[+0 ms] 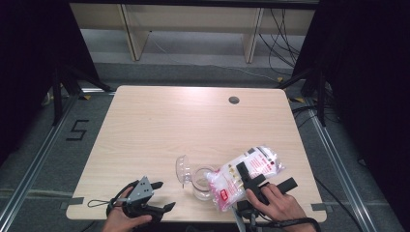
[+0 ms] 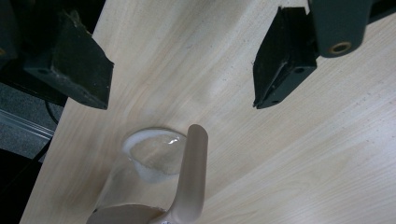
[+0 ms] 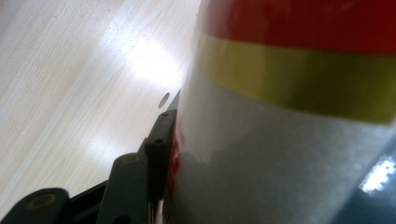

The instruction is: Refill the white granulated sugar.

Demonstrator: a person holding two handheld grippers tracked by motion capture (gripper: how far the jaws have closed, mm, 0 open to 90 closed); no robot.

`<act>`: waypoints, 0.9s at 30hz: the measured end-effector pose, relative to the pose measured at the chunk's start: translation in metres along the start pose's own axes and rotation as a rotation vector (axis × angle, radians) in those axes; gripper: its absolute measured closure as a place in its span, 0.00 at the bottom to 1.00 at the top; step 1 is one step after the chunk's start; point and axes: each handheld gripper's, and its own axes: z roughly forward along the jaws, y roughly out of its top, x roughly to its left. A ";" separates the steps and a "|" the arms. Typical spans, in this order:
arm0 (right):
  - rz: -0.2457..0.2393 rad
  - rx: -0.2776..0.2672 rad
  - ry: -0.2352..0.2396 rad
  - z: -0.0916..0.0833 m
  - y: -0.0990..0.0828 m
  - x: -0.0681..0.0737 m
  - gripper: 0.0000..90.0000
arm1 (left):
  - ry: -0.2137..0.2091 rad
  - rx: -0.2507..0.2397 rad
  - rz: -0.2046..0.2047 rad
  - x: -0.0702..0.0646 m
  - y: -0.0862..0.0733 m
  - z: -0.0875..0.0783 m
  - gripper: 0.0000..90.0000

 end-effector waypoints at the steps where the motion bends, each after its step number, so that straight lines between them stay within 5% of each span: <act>1: -0.004 -0.005 0.016 0.000 0.000 -0.001 0.59 | 0.000 -0.001 0.002 0.000 0.000 0.000 0.22; 27: -0.025 -0.008 0.028 0.006 0.003 -0.006 0.60 | -0.001 -0.009 -0.010 -0.001 0.000 0.000 0.22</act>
